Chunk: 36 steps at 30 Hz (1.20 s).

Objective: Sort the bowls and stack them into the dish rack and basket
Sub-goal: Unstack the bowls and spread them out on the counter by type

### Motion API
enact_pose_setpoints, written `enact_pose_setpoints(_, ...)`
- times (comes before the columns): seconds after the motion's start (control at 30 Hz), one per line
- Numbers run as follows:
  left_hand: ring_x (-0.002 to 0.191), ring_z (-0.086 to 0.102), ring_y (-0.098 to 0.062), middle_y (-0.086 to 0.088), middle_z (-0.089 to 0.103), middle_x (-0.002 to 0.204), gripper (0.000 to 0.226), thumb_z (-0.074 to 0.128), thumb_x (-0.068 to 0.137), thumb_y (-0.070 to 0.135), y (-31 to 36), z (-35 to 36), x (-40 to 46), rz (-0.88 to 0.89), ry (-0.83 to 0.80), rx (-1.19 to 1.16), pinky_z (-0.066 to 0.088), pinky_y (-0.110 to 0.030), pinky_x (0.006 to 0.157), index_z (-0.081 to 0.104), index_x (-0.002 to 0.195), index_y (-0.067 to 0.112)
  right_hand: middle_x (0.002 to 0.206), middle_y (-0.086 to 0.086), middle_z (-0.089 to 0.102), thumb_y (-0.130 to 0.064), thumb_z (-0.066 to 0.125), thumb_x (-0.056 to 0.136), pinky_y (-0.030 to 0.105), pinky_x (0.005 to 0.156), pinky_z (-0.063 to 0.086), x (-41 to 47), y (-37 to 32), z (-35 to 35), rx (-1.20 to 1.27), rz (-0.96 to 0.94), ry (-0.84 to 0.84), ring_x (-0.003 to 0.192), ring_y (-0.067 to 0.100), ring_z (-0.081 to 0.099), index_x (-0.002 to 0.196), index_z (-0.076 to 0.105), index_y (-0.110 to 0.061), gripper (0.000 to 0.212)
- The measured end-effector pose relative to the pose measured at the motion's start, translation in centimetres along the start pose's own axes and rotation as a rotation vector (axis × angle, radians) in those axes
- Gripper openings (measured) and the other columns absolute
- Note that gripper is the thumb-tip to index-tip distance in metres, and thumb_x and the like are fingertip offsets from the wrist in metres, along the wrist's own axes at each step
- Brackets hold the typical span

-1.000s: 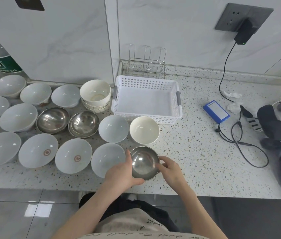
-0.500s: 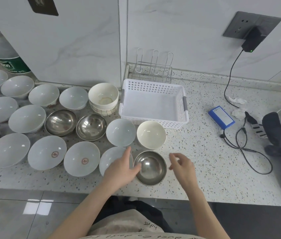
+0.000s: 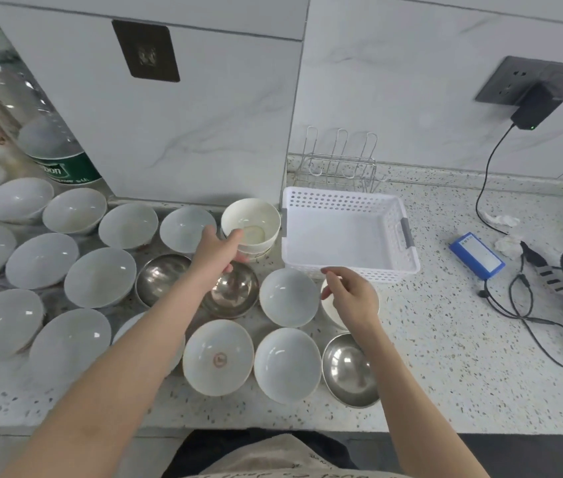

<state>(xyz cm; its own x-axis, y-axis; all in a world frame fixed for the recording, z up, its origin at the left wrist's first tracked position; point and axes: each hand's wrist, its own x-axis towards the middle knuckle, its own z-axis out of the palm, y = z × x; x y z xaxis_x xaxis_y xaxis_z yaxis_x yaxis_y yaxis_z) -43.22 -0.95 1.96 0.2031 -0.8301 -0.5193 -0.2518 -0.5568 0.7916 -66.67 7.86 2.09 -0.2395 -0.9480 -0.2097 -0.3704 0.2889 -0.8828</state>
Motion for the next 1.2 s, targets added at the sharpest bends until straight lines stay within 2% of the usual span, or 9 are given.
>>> enact_pose_setpoints(0.07,0.028,0.043,-0.006,-0.005,0.076,0.07,0.069,0.057,0.087,0.043,0.8,-0.1,1.5,-0.025,-0.016,0.025,0.029,-0.017,0.032,0.031,0.141,0.008,0.062,-0.012,0.069,-0.022,0.053,0.096,0.005,0.05,0.038,0.2,-0.4,0.9,0.004,0.013,0.002,0.047,-0.004,0.051,0.097,0.07,-0.025,0.018)
enact_pose_setpoints(0.2,0.045,0.067,-0.012,-0.011,0.069,0.111,0.05,0.057,0.087,0.017,1.3,0.0,2.9,0.028,-0.074,0.043,0.03,-0.018,0.032,0.04,0.135,0.014,0.063,-0.007,0.069,-0.021,0.053,0.095,0.014,0.053,0.041,0.3,-0.3,2.0,0.072,0.083,-0.022,0.049,-0.001,0.048,0.089,0.069,-0.03,0.019)
enact_pose_setpoints(0.27,0.05,0.07,-0.016,-0.01,0.065,0.115,0.041,0.049,0.087,0.002,1.0,-0.1,3.2,0.059,-0.085,0.031,0.028,-0.018,0.031,0.046,0.122,0.023,0.063,-0.007,0.07,-0.021,0.053,0.095,0.015,0.052,0.041,0.3,0.0,2.3,0.07,0.103,-0.019,0.049,0.0,0.047,0.087,0.068,-0.032,0.02)
enact_pose_setpoints(0.37,0.036,0.059,-0.008,-0.016,0.067,0.108,0.051,0.042,0.086,-0.002,0.7,-0.2,3.0,0.065,-0.112,-0.022,0.024,-0.017,0.031,0.047,0.124,0.032,0.061,-0.007,0.068,-0.019,0.052,0.096,0.016,0.048,0.04,0.2,0.5,2.6,0.099,0.131,-0.02,0.047,0.002,0.045,0.091,0.07,-0.028,0.021)
enact_pose_setpoints(0.57,0.031,0.049,-0.007,-0.019,0.067,0.085,0.068,0.038,0.087,-0.007,0.5,-0.5,2.8,0.063,-0.158,-0.123,0.022,-0.016,0.03,0.04,0.141,0.034,0.061,-0.006,0.068,-0.019,0.052,0.096,0.017,0.049,0.04,0.4,0.5,3.9,0.123,0.178,-0.033,0.05,0.009,0.043,0.093,0.071,-0.026,0.02)
enact_pose_setpoints(0.73,0.053,0.06,-0.016,-0.015,0.067,0.089,0.068,0.041,0.087,-0.009,0.6,-2.1,2.9,0.076,-0.264,-0.269,0.022,-0.018,0.033,0.044,0.137,0.037,0.06,-0.008,0.068,-0.019,0.052,0.096,0.017,0.052,0.04,1.5,-0.5,5.5,0.11,0.189,-0.081,0.046,0.003,0.044,0.09,0.07,-0.028,0.021)
enact_pose_setpoints(0.97,0.045,0.054,-0.006,0.001,0.066,0.057,0.06,0.043,0.092,-0.008,-1.4,-5.7,2.7,0.042,-0.325,-0.55,0.025,-0.015,0.032,0.051,0.127,0.041,0.066,-0.008,0.07,-0.03,0.049,0.095,0.015,0.048,0.039,4.0,-3.2,9.4,0.033,0.271,-0.134,0.048,-0.002,0.051,0.124,0.055,-0.025,0.029)
enact_pose_setpoints(1.07,0.046,0.056,-0.006,-0.002,0.067,0.066,0.062,0.042,0.092,-0.009,-1.8,-7.4,2.8,0.056,-0.278,-0.562,0.024,-0.015,0.032,0.05,0.129,0.04,0.086,0.002,0.071,-0.033,0.044,0.095,0.028,0.064,0.044,5.1,-4.6,11.2,-0.056,0.298,-0.161,0.067,0.009,0.059,0.137,0.043,-0.019,0.045)
enact_pose_setpoints(1.2,0.046,0.055,-0.006,-0.007,0.06,0.08,0.065,0.04,0.091,-0.01,-2.5,-9.4,2.8,0.075,-0.227,-0.56,0.024,-0.015,0.032,0.05,0.137,0.034,0.106,0.015,0.069,-0.037,0.04,0.096,0.043,0.095,0.048,6.5,-5.4,13.4,-0.286,0.274,-0.129,0.104,0.032,0.063,0.134,0.041,-0.005,0.049)
